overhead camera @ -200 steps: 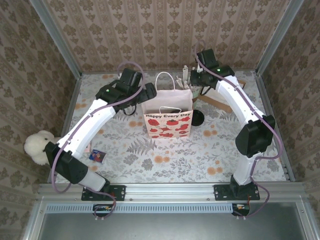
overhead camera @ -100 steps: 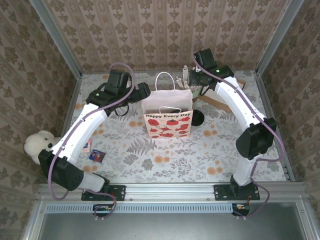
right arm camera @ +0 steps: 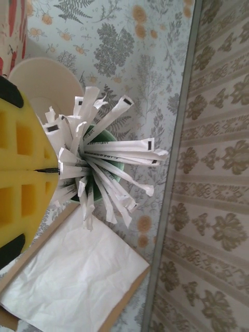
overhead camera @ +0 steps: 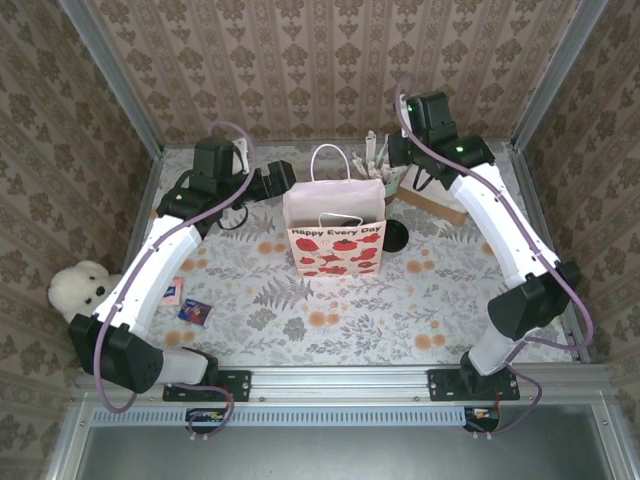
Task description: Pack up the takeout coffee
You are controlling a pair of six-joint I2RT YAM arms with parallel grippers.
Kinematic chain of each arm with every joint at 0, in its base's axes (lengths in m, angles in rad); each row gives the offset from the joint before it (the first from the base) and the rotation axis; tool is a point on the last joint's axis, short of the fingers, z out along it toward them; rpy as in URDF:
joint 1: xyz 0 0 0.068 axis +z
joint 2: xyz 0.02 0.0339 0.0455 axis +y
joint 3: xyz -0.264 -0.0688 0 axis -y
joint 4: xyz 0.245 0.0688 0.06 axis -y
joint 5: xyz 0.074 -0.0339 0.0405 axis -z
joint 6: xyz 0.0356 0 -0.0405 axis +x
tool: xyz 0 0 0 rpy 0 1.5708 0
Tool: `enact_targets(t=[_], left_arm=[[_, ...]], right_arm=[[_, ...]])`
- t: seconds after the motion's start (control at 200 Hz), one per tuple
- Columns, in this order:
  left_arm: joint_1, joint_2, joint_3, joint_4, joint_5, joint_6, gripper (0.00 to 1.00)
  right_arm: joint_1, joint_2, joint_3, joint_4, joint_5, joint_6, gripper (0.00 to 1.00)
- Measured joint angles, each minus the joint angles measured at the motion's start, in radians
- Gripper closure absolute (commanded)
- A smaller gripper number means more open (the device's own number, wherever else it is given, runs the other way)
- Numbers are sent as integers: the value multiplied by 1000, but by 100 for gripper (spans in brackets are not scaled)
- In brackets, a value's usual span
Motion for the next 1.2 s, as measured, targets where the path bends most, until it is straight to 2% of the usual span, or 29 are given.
enact_targets(t=[0.25, 0.45, 0.575, 0.795, 1.2], left_arm=[[9, -44, -16, 110, 119, 146, 0], [10, -55, -16, 134, 143, 222, 0], [10, -63, -16, 138, 143, 232, 0], [10, -102, -35, 144, 130, 241, 0], [14, -140, -67, 142, 85, 245, 0]], right_arm=[[0, -213, 37, 6, -105, -54, 100], [0, -471, 18, 22, -351, -114, 100], [0, -553, 28, 23, -478, -133, 100], [1, -518, 32, 5, -667, -135, 100], [5, -364, -42, -18, -730, -140, 100]])
